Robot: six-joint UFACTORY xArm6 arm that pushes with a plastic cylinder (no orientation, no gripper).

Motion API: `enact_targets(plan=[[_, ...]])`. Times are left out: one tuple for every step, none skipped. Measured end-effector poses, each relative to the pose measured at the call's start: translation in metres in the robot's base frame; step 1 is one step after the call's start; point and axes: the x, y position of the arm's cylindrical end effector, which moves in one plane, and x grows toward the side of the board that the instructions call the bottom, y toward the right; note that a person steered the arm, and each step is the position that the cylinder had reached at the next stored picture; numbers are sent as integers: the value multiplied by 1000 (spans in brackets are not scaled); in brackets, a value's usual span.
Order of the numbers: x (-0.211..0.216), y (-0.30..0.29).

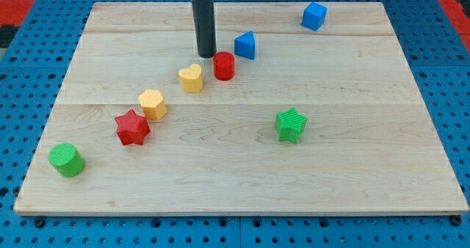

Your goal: Slightly move the triangle to the right

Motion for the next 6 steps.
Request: enact_targets(plan=[[-26,6],[-22,81],[-9,155],[14,183],[43,166],[16,139]])
